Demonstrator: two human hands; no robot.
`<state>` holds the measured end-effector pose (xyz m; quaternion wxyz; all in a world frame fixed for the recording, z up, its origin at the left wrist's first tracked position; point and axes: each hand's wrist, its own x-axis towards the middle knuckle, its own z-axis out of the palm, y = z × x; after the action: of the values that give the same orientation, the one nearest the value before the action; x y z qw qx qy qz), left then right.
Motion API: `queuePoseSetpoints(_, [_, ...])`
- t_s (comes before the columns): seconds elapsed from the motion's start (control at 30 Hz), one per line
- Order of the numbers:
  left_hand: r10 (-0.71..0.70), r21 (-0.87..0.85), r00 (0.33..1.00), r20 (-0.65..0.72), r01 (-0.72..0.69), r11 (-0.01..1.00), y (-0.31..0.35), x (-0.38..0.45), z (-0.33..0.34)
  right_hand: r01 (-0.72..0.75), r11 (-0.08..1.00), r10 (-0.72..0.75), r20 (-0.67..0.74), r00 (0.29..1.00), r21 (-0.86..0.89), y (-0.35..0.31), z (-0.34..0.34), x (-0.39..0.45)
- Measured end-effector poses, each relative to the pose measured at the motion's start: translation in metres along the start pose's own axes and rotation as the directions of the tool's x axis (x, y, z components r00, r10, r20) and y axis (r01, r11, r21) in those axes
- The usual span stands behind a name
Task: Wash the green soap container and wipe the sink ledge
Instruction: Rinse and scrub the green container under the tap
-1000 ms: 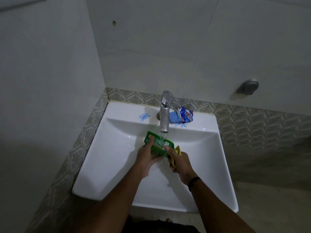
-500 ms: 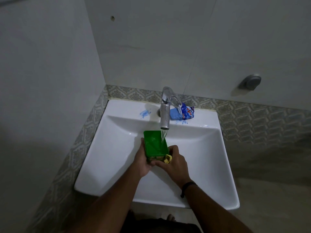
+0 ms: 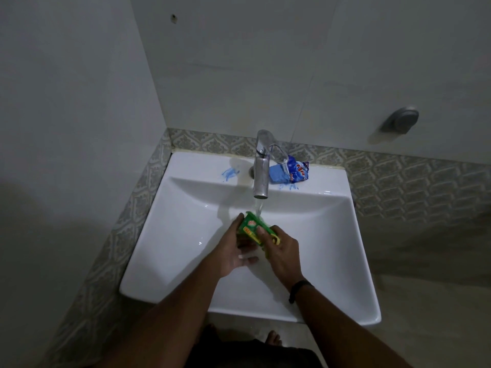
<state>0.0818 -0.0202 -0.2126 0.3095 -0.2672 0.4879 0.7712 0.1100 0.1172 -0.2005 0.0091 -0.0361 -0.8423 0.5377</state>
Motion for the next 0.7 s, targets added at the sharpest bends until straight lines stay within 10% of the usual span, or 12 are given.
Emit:
queuePoseSetpoints(0.43, [0.154, -0.127, 0.988, 0.022, -0.150, 0.980, 0.002, -0.004, 0.000, -0.282, 0.902, 0.265, 0.094, 0.960, 0.329, -0.040, 0.010, 0.008])
queuePoseSetpoints(0.7, [0.259, -0.107, 0.965, -0.040, -0.262, 0.959, 0.001, 0.003, -0.004, -0.568, 0.503, 0.435, 0.377, 0.817, 0.651, -0.039, -0.002, 0.008])
